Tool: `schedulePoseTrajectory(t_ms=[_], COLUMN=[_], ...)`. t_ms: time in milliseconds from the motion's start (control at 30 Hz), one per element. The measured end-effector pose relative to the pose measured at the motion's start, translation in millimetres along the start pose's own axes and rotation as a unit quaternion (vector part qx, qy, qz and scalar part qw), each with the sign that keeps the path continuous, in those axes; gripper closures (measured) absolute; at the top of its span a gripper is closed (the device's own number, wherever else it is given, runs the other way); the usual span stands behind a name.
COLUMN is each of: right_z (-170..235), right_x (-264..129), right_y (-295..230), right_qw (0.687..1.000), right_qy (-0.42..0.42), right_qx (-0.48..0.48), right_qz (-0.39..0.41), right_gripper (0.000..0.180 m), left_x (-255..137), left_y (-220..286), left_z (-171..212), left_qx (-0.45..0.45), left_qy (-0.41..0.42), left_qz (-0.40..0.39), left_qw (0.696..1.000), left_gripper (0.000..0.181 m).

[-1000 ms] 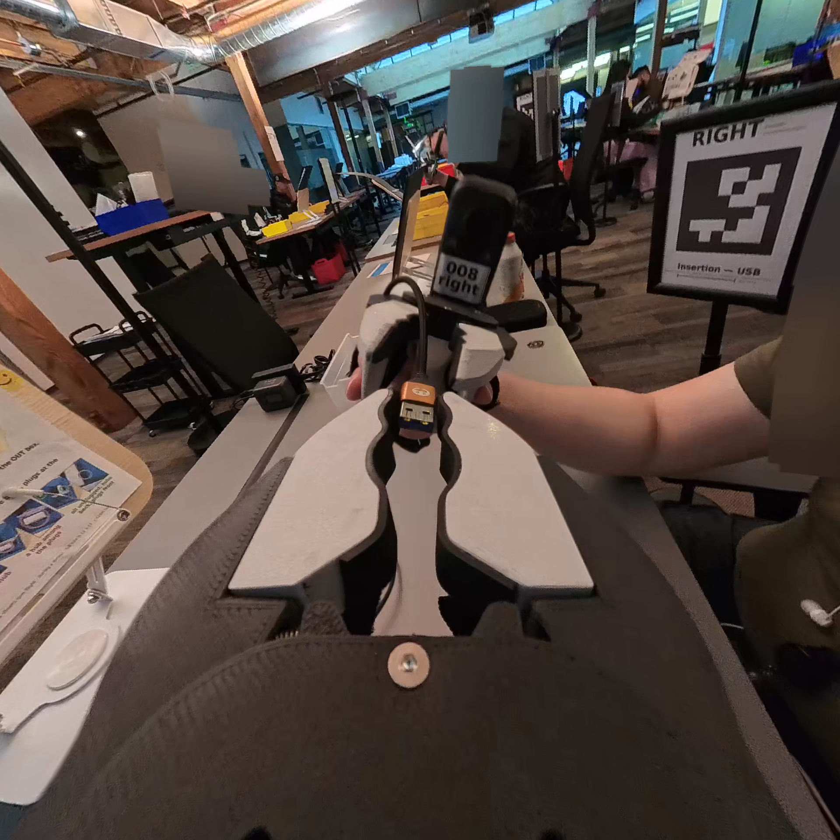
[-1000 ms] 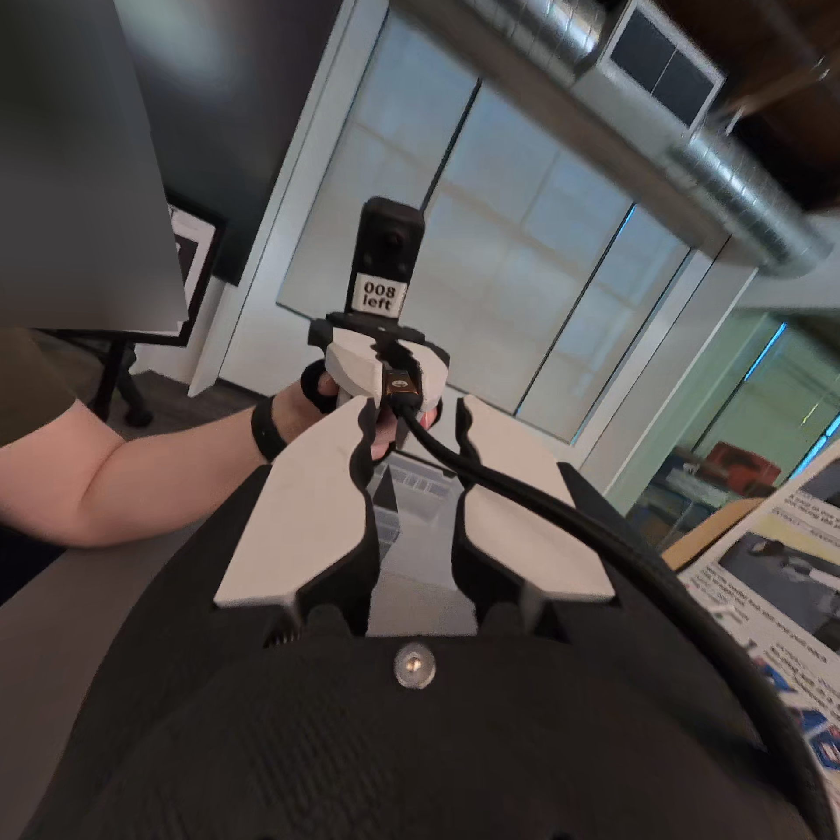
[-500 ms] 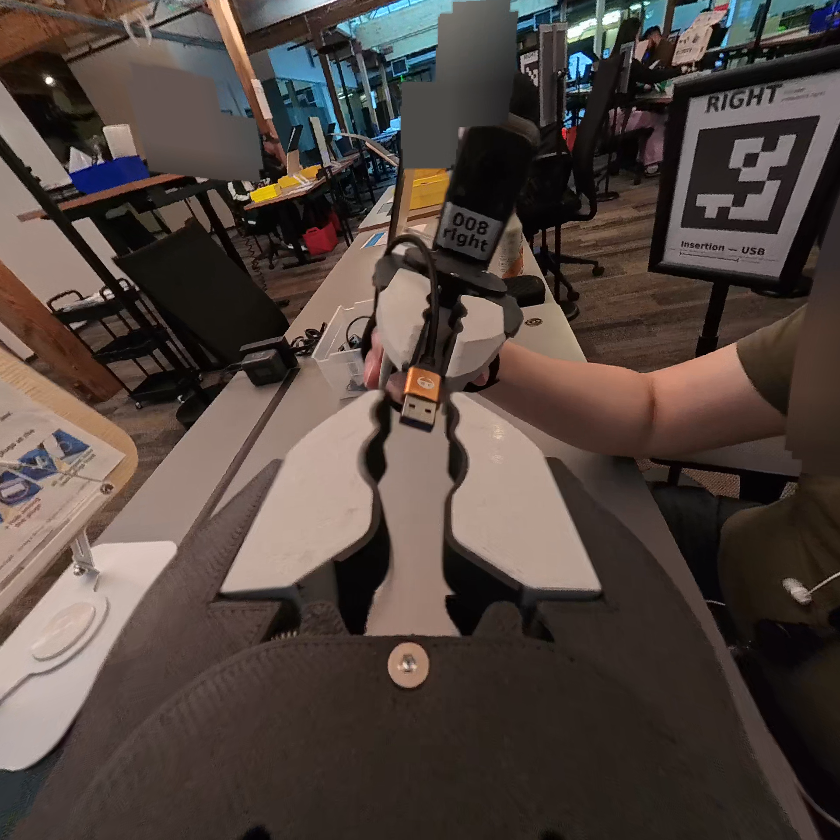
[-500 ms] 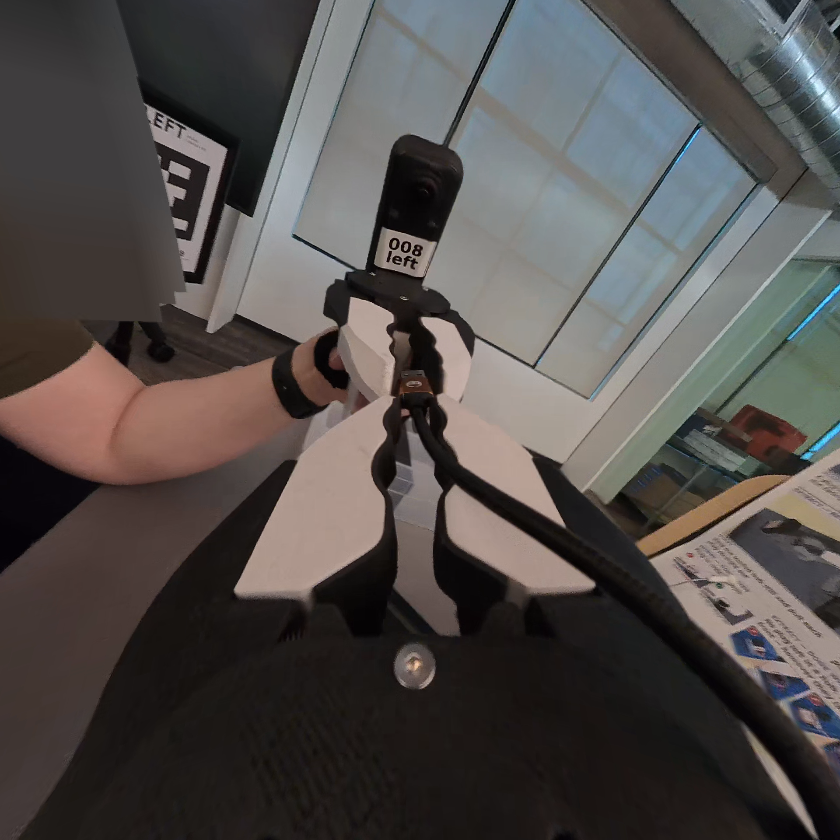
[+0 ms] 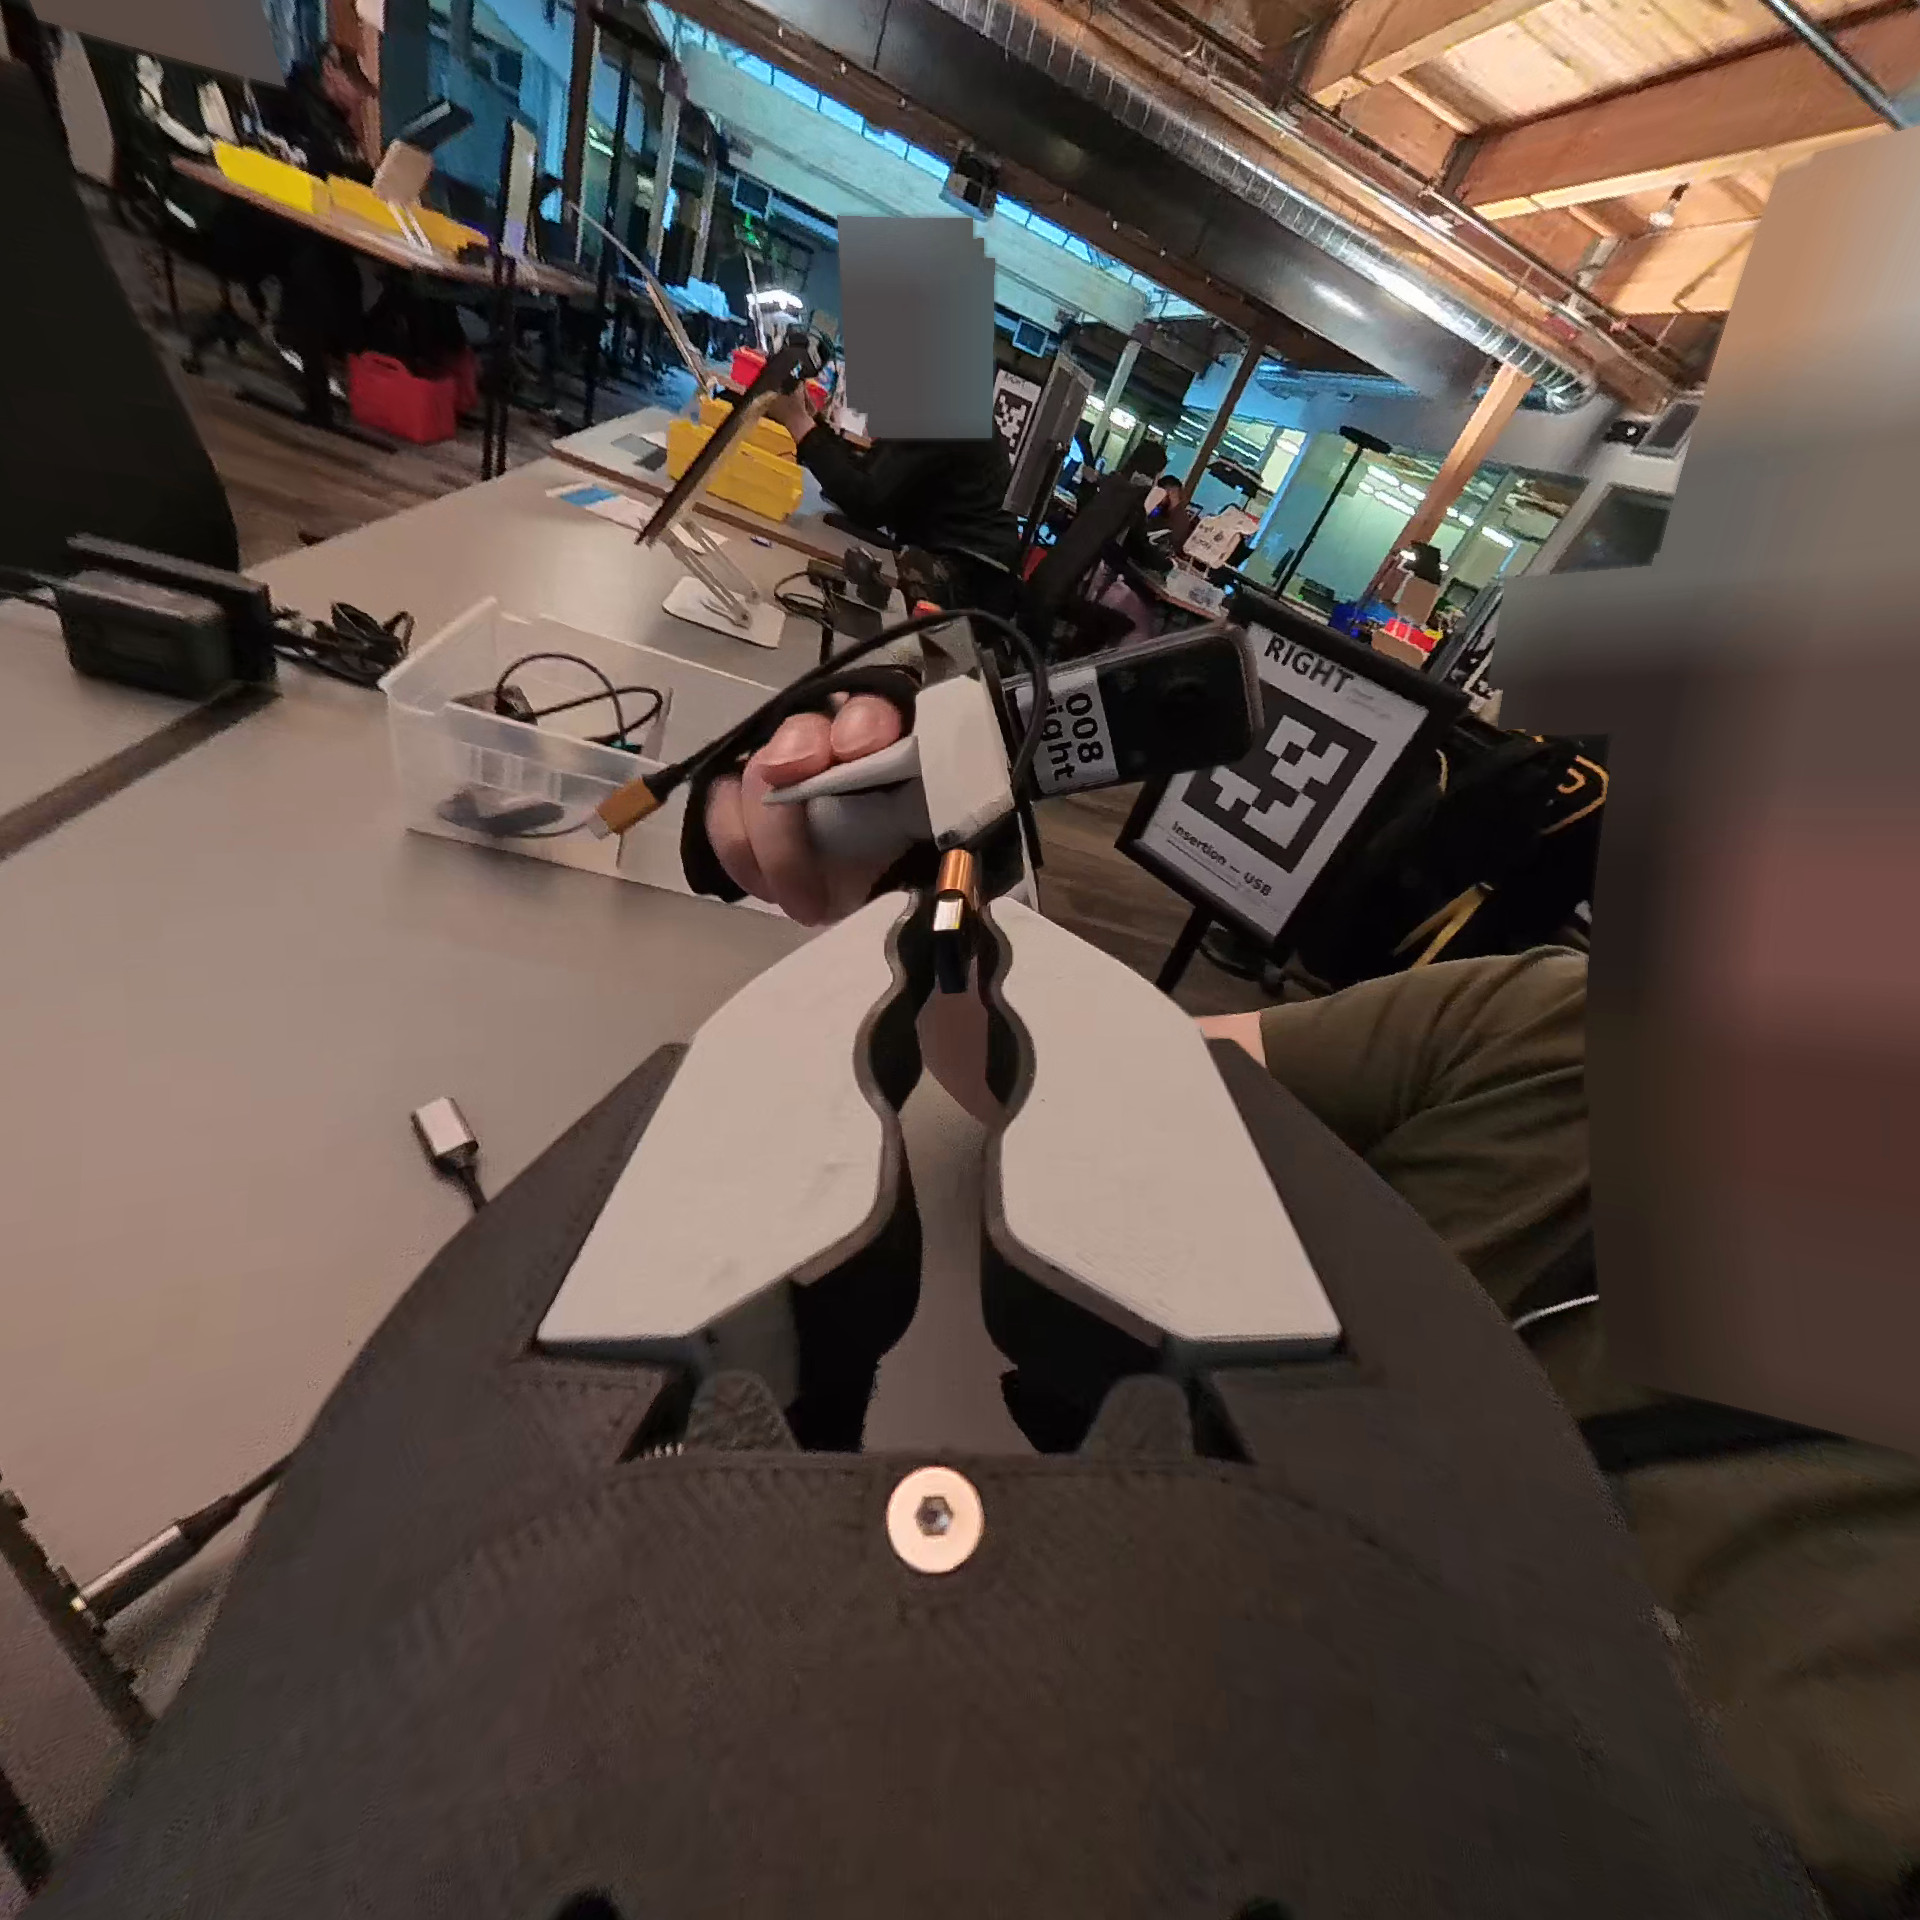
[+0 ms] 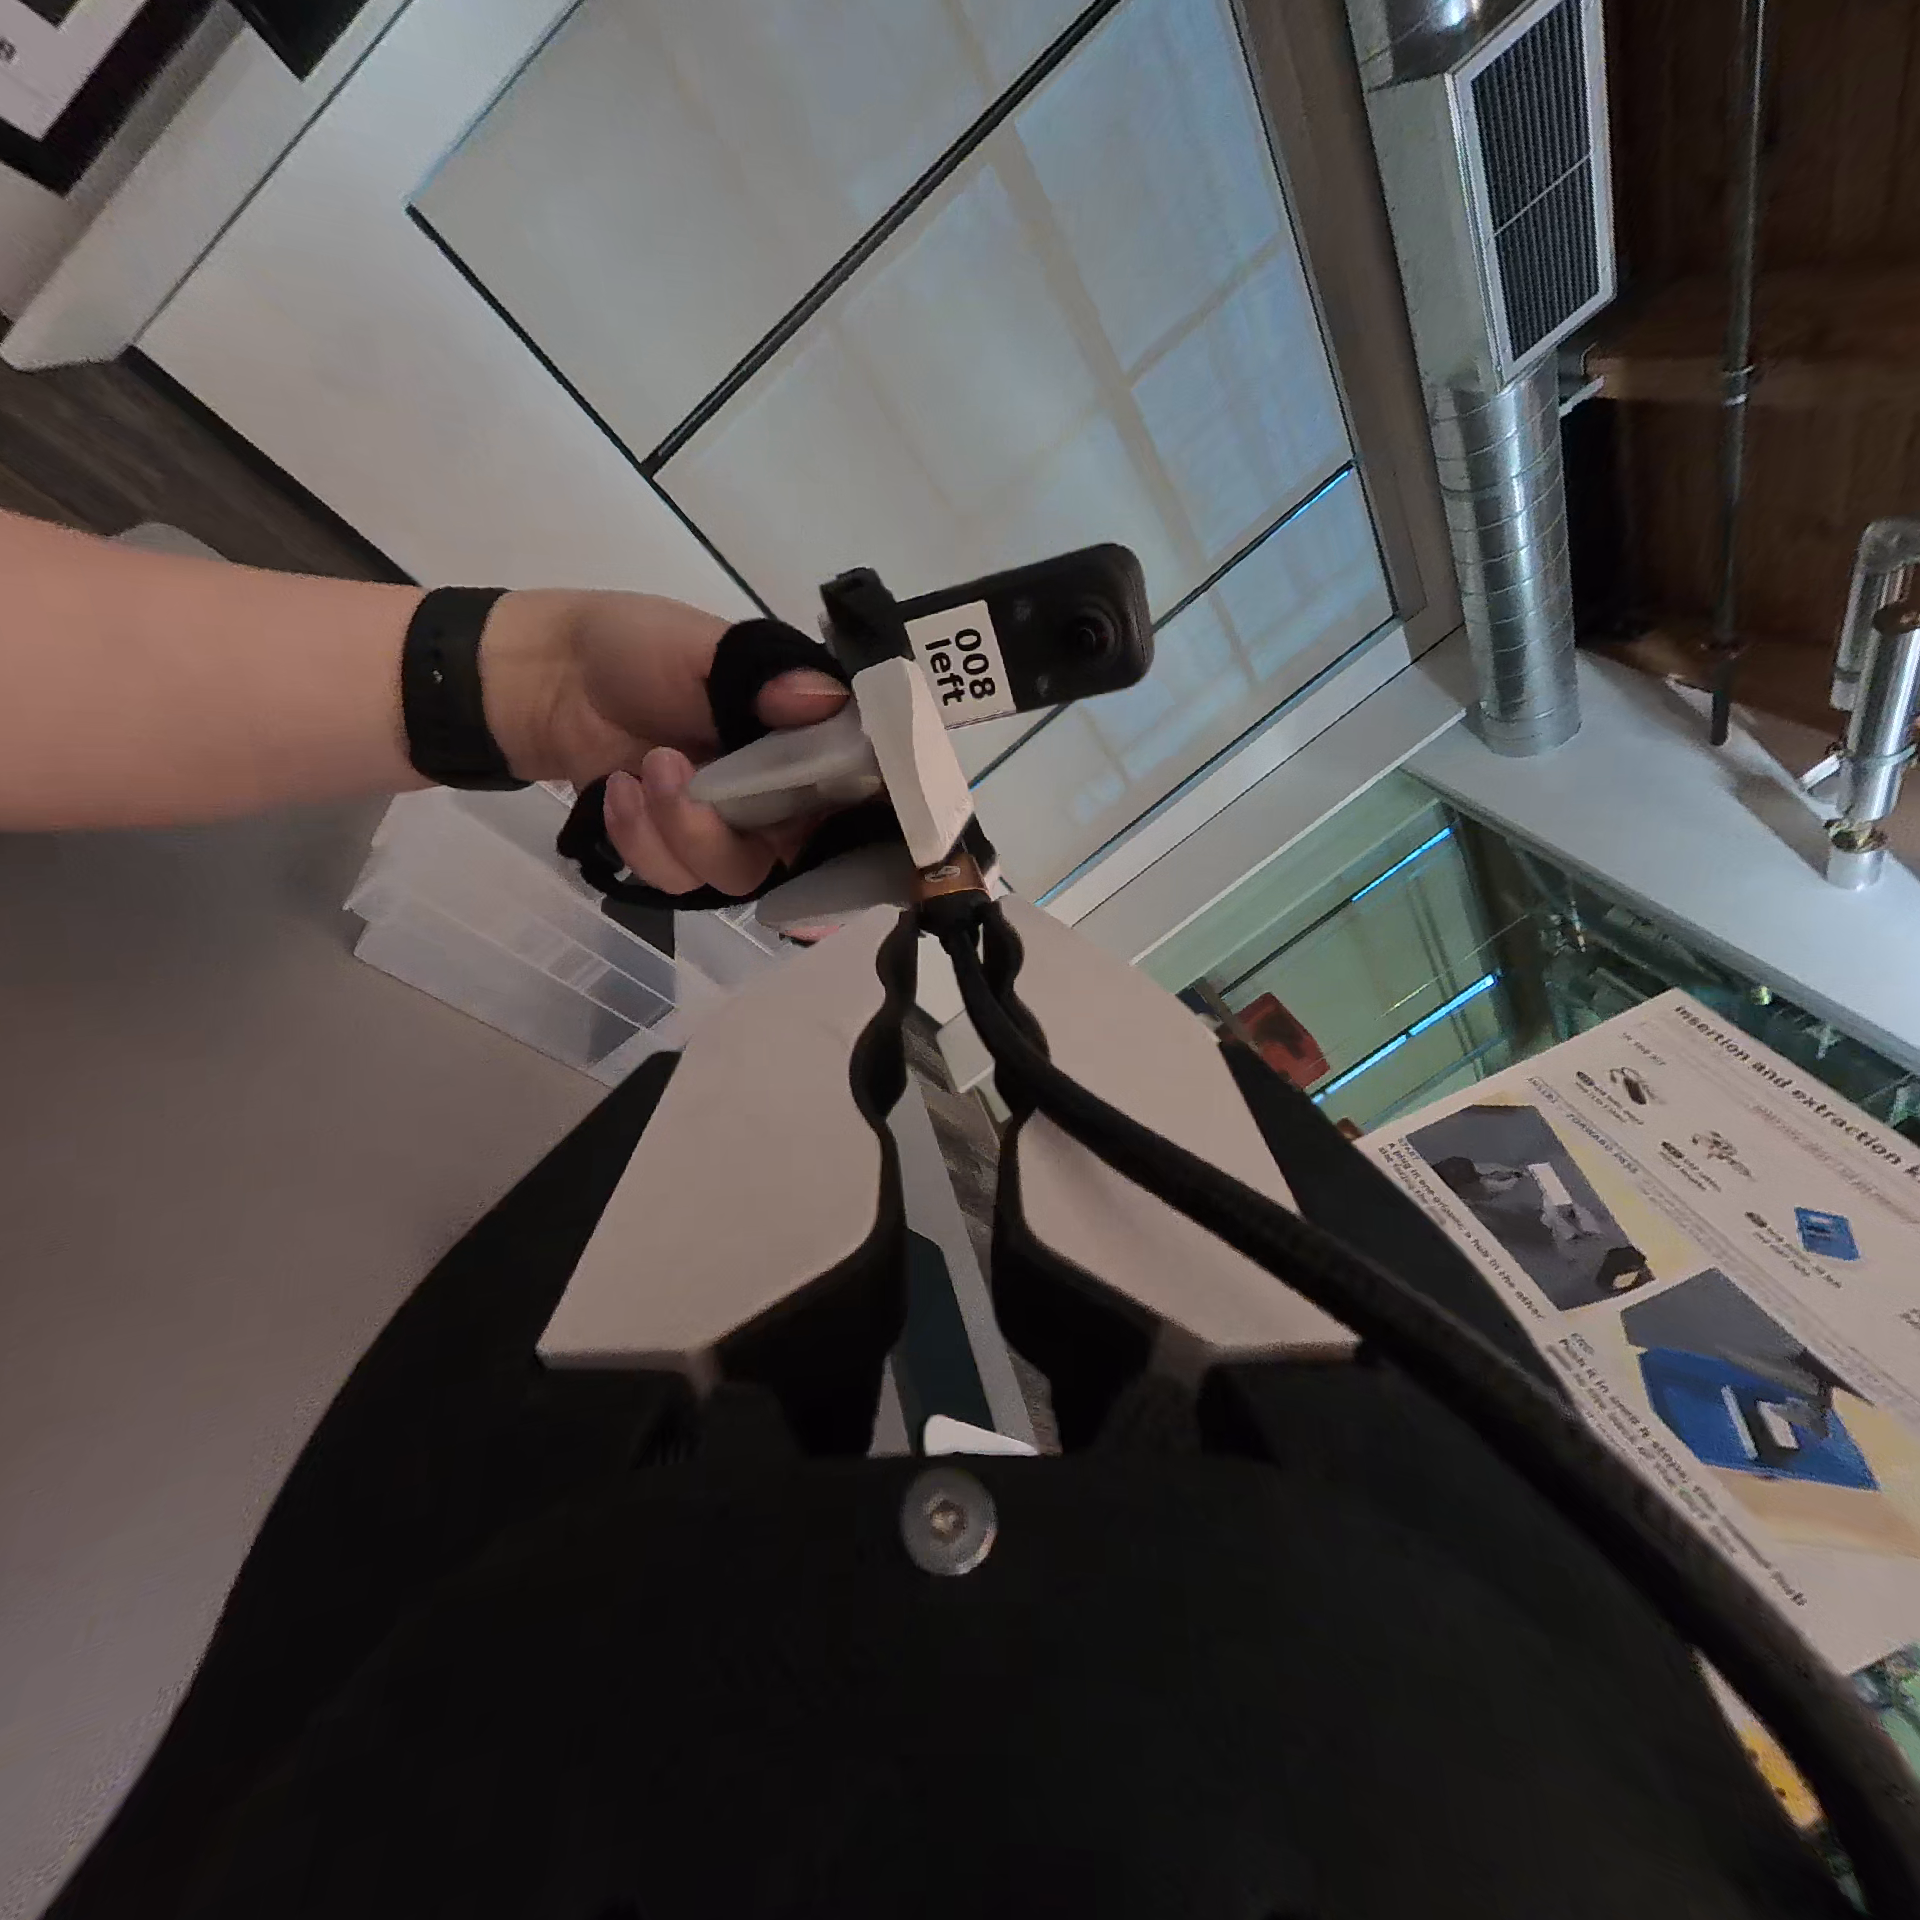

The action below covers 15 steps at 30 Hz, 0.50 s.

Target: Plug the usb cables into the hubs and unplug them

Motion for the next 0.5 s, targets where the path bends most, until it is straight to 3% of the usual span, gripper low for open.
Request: schedulePoseTrajectory(t_ms=[500], right_z=[7.2], right_x=[6.6], right_y=[-10.6], right_qw=[0.997], right_qy=[-0.054], right_qx=[-0.055], right_qz=[-0.01], right_gripper=[0.163], left_x=[9.3], left_y=[-5.9], left_z=[10.4], left_qx=[-0.015], left_qy=[-0.046], left_qz=[-0.007], left_qw=[0.999], left_gripper=[0.175])
Point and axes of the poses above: each gripper's, where its closed fingertips meet, x out along the fingers, z out of its underside, y = z × x across the jaws, the point moved 3 cm from there along -x, back along the fingers, and after that the axes turned 13 degrees about -y, right-handed, at the moved point
